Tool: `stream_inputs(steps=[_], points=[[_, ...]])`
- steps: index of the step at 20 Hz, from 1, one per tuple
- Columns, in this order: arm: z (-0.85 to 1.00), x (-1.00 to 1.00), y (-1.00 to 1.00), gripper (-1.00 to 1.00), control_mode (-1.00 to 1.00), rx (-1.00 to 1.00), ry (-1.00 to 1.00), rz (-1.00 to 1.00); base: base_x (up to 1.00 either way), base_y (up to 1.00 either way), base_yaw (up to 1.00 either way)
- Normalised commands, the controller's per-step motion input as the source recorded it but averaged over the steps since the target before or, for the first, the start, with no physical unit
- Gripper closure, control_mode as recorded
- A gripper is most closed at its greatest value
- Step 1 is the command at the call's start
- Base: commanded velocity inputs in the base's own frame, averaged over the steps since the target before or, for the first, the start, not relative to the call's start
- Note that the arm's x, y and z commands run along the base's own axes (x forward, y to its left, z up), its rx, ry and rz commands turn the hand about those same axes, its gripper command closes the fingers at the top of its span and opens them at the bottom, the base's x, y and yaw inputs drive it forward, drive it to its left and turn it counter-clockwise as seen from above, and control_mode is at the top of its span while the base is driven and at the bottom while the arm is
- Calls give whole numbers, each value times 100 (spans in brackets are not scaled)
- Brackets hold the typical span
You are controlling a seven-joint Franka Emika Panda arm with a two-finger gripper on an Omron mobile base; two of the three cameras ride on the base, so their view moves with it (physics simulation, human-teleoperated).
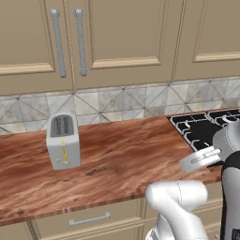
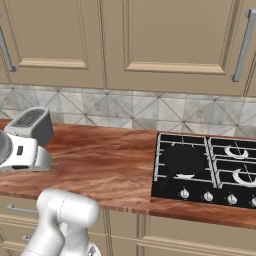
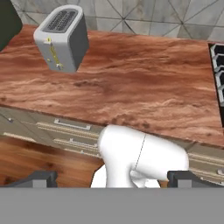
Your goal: Place both pans onto different burners. Then place the lemon and the fish on different pans.
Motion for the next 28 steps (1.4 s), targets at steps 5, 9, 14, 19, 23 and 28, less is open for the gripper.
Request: stream_inputs(steps=[5,9,14,19,23,28], points=[[3,-29,29,-100,-100,0,-6,17,0,0,0],[19,-21,0,-100,100,1,-1,4,-7,0,1],[0,0,0,-100,100,0,0,0,-24,-1,1],[0,0,0,-100,100,0,0,0,-18,-33,-2],[0,0,0,-100,100,0,0,0,-11,-57,-8],[0,0,0,-100,100,0,0,0,-15,-76,-5]])
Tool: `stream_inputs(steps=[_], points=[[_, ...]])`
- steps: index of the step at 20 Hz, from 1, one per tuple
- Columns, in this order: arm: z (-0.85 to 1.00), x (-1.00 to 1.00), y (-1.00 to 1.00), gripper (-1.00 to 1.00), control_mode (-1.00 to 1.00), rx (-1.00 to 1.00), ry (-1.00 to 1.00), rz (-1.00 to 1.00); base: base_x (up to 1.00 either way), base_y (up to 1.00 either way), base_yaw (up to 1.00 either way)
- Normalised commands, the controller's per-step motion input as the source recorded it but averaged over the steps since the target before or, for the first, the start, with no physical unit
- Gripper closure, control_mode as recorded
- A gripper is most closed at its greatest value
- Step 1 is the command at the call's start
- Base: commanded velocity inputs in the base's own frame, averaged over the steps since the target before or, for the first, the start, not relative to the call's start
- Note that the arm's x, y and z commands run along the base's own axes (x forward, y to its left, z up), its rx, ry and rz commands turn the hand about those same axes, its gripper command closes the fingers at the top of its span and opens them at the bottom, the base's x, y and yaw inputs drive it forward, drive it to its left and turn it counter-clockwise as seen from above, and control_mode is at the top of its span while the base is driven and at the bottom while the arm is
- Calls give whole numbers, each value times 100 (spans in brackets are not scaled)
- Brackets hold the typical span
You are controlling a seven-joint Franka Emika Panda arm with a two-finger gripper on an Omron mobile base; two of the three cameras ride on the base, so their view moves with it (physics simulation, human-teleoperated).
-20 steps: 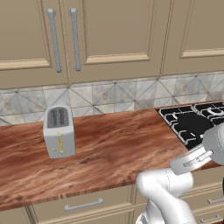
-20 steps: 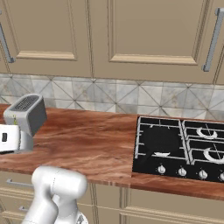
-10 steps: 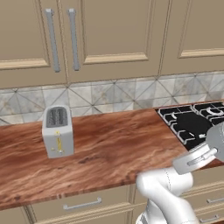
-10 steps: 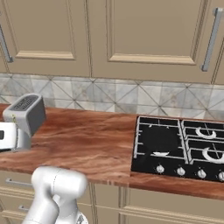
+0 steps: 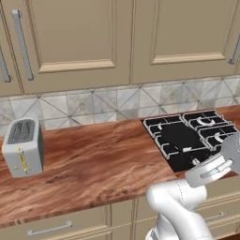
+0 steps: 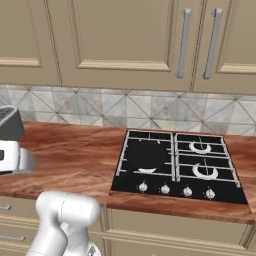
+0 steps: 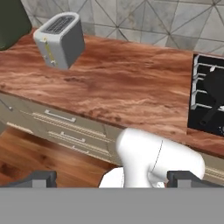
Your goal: Place both pans onto different burners. Then place the lemon and the fish on different pans.
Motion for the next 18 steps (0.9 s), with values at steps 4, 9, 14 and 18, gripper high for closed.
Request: stream_inputs(steps=[4,9,14,18], points=[[0,0,0,-100,100,0,0,0,-8,-75,-1],[0,0,0,-100,100,0,0,0,-8,-88,-2],[0,0,0,-100,100,0,0,0,-11,-100,-5],[0,0,0,-100,100,0,0,0,-3,-98,-7]])
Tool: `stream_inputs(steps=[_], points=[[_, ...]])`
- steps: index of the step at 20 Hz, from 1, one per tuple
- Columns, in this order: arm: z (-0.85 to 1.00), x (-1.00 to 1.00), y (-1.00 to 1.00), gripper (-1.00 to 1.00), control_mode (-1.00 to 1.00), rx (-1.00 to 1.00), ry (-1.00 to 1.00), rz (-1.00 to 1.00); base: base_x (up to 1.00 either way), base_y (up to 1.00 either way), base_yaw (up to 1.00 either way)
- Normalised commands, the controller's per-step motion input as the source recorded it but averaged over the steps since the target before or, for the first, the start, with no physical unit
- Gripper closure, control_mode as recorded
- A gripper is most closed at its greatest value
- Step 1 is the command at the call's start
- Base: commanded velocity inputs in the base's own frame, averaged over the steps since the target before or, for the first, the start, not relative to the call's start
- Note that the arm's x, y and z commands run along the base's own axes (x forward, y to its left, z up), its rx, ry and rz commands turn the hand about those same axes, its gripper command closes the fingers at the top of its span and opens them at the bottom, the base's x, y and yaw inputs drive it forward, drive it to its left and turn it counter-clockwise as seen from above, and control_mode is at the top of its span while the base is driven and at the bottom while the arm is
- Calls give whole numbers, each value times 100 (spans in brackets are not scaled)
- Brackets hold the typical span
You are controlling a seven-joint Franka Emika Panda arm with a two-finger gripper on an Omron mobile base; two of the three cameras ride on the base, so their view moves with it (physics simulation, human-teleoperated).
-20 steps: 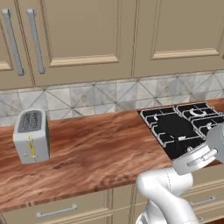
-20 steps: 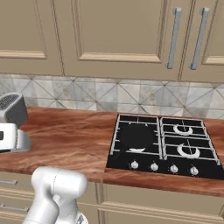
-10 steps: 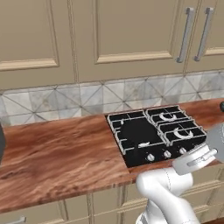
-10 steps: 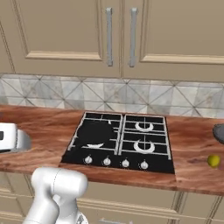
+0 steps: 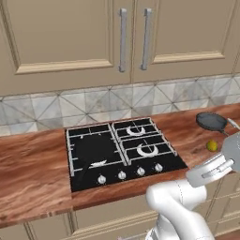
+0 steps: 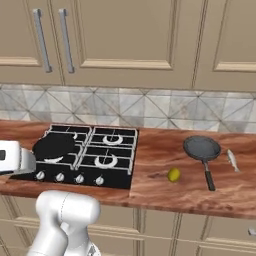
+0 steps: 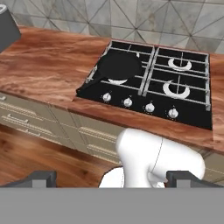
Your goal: Place both pans onto different burners. Then place the lemon and the fish on different pans.
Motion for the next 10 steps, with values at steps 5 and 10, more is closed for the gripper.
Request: stream_inputs(steps=[5,10], points=[[0,0,0,-100,100,0,0,0,0,-90,-11],[0,0,0,-100,100,0,0,0,0,-77,-15]])
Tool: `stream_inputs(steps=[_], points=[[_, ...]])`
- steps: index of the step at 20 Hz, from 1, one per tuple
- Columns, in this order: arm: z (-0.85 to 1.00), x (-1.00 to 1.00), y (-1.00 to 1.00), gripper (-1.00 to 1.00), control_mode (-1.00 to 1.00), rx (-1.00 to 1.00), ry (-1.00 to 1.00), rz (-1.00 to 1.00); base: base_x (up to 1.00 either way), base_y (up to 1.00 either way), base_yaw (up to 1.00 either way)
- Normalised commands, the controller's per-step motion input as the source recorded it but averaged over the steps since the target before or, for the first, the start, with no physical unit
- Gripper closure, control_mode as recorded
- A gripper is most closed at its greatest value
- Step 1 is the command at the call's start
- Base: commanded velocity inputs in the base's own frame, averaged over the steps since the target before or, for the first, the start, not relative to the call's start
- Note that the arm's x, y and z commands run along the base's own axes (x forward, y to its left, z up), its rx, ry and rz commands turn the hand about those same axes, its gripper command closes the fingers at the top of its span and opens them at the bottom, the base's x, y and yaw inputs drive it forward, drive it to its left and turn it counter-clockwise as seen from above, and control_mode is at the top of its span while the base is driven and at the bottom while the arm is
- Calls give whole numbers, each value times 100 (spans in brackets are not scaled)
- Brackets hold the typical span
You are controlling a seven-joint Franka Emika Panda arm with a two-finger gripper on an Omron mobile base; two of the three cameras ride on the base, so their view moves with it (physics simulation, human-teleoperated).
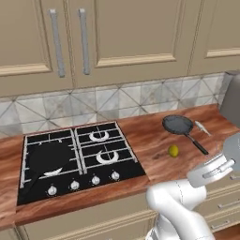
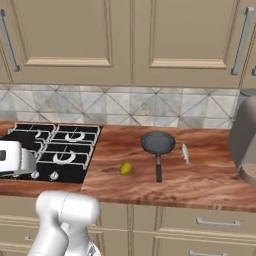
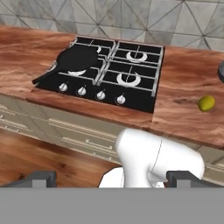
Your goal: Place both pans onto different burners. Then place the lemon and the fish on different pans.
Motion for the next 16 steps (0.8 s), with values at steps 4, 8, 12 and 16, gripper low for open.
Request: stream_inputs(steps=[4,8,12,16], points=[[0,0,0,-100,100,0,0,0,0,-74,-18],[0,0,0,-100,100,0,0,0,2,-68,-20],[0,0,0,-100,100,0,0,0,7,-64,-20],[0,0,0,-100,100,0,0,0,11,-56,-19]])
